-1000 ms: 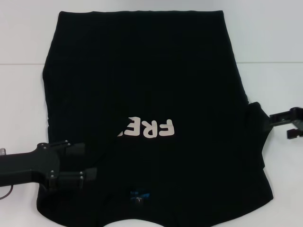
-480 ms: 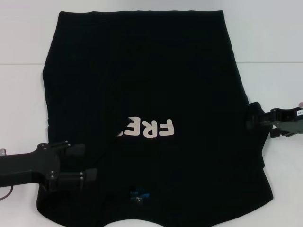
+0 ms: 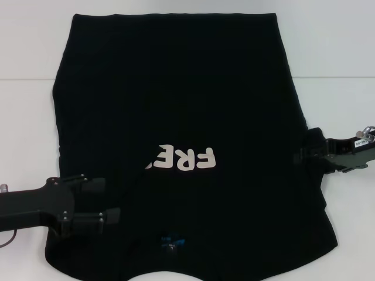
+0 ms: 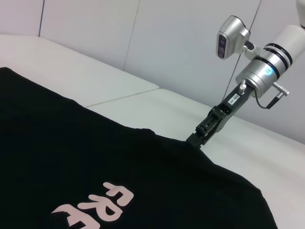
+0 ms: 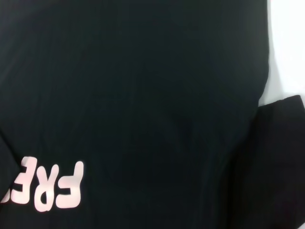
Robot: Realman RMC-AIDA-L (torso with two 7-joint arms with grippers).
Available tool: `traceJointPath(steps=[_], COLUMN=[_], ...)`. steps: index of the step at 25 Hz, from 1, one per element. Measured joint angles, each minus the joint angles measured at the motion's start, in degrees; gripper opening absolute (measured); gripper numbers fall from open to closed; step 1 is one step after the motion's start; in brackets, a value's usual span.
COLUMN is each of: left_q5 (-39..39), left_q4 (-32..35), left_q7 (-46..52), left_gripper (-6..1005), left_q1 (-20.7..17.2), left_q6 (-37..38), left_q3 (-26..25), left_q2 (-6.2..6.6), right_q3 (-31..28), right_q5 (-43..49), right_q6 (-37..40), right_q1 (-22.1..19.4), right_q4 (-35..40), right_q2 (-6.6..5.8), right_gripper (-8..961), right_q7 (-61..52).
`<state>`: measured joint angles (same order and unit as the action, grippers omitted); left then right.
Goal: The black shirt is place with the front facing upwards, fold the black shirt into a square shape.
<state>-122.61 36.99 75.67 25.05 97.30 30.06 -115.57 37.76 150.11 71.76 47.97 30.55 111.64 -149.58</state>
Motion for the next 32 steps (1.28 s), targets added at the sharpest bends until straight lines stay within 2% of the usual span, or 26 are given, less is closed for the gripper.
traceJointPath(steps=[15, 26, 32], left_q5=[0.0, 0.0, 0.0], left_q4=[0.0, 0.0, 0.0], left_q7=[0.3, 0.4, 0.4], left_gripper=[878, 878, 877], left_q1=[0.0, 0.2, 0.2], left_q6=[-0.1, 0.3, 0.2], left_q3=[0.0, 0.0, 0.0], left_q2=[0.00, -0.07, -0.08], right_q3=[0.1, 0.0, 0.0], right_q5=[0.4, 0.9, 1.2], right_q6=[0.9, 0.7, 0.7], right_q1=[-0.3, -0.6, -0.6], right_q4=[0.4, 0.5, 0.6], right_q2=[-0.01, -0.24, -0.29], right_gripper=[879, 409, 233], right_q7=[-0.5, -0.4, -0.5])
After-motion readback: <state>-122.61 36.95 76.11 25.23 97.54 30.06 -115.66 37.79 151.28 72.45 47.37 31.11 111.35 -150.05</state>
